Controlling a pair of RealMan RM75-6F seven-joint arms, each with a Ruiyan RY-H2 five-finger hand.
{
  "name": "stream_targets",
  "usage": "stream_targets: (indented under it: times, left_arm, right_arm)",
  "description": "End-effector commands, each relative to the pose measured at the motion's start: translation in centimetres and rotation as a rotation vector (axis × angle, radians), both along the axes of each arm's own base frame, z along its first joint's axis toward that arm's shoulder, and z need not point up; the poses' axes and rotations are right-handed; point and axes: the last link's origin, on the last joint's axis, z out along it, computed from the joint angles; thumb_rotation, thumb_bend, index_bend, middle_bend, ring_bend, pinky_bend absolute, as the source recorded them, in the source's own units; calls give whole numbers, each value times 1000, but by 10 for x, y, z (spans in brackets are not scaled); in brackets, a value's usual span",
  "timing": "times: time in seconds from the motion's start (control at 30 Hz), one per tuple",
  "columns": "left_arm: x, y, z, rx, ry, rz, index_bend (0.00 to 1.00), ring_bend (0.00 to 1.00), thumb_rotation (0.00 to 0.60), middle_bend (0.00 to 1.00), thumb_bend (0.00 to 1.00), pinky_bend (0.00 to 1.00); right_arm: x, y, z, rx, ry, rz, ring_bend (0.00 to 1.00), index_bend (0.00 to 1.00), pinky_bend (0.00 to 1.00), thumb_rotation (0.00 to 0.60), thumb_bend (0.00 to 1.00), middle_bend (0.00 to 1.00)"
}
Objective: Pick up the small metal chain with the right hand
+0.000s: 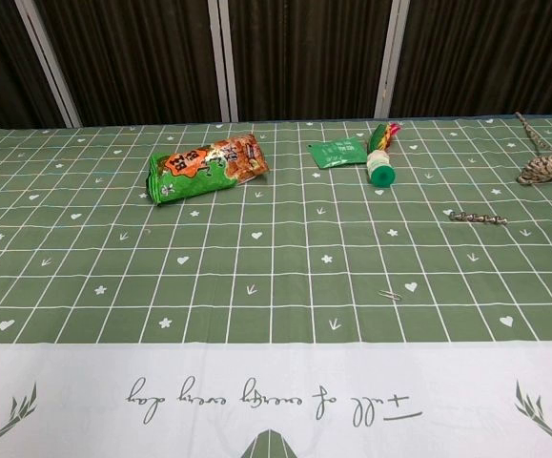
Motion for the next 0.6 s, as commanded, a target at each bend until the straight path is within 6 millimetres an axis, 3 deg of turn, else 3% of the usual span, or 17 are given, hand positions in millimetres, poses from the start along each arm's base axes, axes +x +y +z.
stream_targets:
  times: [0.03,0.27,0.37,0.47,0.6]
  left_arm:
    - [0,0,0,0,-1,3,0,0,600,0,143,0]
    - [-1,1,-1,2,-8,14,0,0,600,0,142,0]
    - [-1,2,-1,3,-13,20,0,0,600,0,142,0]
    - [-1,2,-2,-2,-11,22,0,0,600,0,141,0]
    - [-1,4,-2,1,-10,21,0,0,600,0,142,0]
  right_arm:
    - [0,-1,-1,1,-1,-4,0,41,0,600,94,0]
    - [4,-17,-9,0,-73,-63,0,75,0,600,109,0]
    - [9,-34,-14,-8,-117,-93,0,170,0,600,119,12]
    - [15,-53,-22,-24,-143,-106,0,325,0,600,129,113]
    - [21,-79,-44,-5,-126,-123,0,404,0,600,134,172]
